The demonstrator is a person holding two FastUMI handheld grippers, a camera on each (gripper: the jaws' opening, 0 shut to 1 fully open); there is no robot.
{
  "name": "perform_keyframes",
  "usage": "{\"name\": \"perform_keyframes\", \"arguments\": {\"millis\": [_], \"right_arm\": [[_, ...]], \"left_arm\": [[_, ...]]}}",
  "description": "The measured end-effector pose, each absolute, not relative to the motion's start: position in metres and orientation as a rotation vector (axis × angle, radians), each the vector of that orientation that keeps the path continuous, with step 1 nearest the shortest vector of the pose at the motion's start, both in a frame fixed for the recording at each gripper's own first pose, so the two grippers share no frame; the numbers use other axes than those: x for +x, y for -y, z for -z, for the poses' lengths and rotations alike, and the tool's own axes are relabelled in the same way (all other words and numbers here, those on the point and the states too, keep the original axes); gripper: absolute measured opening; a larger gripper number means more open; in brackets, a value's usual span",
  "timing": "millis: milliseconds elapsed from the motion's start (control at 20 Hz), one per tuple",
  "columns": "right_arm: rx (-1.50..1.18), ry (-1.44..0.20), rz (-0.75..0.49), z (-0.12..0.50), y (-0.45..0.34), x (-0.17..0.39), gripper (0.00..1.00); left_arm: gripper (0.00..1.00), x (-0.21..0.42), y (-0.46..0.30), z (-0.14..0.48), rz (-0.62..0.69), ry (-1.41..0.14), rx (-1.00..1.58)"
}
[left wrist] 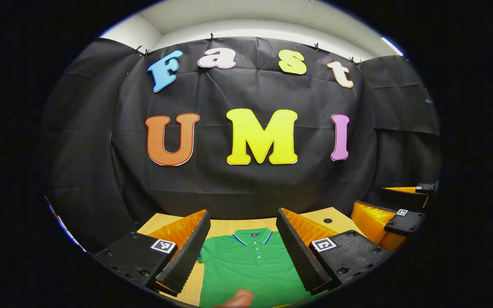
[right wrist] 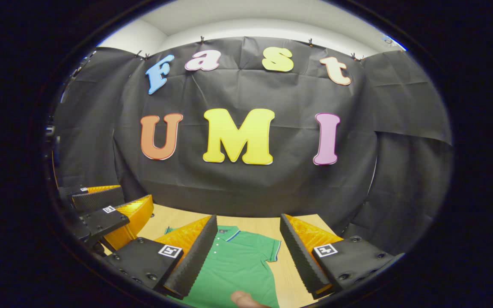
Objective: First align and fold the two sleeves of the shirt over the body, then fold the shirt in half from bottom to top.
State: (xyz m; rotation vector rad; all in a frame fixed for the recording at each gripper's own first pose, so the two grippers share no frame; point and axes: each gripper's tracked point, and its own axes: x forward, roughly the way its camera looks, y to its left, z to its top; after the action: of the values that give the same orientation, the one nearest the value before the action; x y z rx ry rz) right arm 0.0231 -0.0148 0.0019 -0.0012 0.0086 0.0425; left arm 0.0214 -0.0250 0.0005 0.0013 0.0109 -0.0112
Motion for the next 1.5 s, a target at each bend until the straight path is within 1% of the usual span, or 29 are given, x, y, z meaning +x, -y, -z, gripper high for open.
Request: {"name": "perform_keyframes", "arguments": {"millis": [50,350,400,550,600,700,750,800,900,950,1200,1300,1450,1500], "right_arm": [[0.0,-0.01,-0.049,-0.001,0.015,0.024,0.94],[0.015,-0.039,-0.067,0.008,0.021,0.027,0.94],[0.018,-0.043,-0.067,0.009,0.023,0.028,0.95],[0.026,-0.056,-0.069,0.013,0.031,0.033,0.95],[0.032,-0.06,-0.069,0.015,0.033,0.035,0.94],[0.041,-0.072,-0.07,0.019,0.039,0.04,0.94],[0.045,-0.077,-0.072,0.02,0.042,0.044,0.96],[0.048,-0.081,-0.074,0.021,0.045,0.047,0.94],[0.049,-0.092,-0.08,0.025,0.05,0.057,0.94],[0.05,-0.1,-0.083,0.028,0.055,0.066,0.95],[0.047,-0.148,-0.083,0.055,0.08,0.117,0.95],[0.027,-0.177,-0.076,0.073,0.092,0.143,0.94],[0.037,-0.244,-0.082,0.109,0.104,0.184,0.94],[0.047,-0.276,-0.083,0.123,0.107,0.198,0.95]], "left_arm": [[0.99,0.021,0.025,0.002,0.008,-0.021,0.003],[1.0,0.021,0.033,0.004,0.003,-0.026,0.005],[1.0,0.021,0.034,0.004,0.0,-0.026,0.006],[1.0,0.022,0.04,0.008,-0.003,-0.036,0.007],[0.99,0.023,0.04,0.01,-0.007,-0.04,0.006],[1.0,0.025,0.042,0.013,-0.017,-0.049,0.006],[0.99,0.026,0.043,0.013,-0.023,-0.049,0.006],[0.99,0.027,0.043,0.011,-0.028,-0.047,0.005],[0.99,0.03,0.045,0.012,-0.042,-0.043,0.005],[0.99,0.032,0.048,0.012,-0.049,-0.042,0.005],[0.99,0.04,0.054,0.017,-0.09,-0.046,0.01],[0.99,0.042,0.055,0.02,-0.113,-0.051,0.009],[0.99,0.041,0.054,0.021,-0.152,-0.053,0.0],[0.99,0.04,0.053,0.02,-0.168,-0.053,0.007]]}}
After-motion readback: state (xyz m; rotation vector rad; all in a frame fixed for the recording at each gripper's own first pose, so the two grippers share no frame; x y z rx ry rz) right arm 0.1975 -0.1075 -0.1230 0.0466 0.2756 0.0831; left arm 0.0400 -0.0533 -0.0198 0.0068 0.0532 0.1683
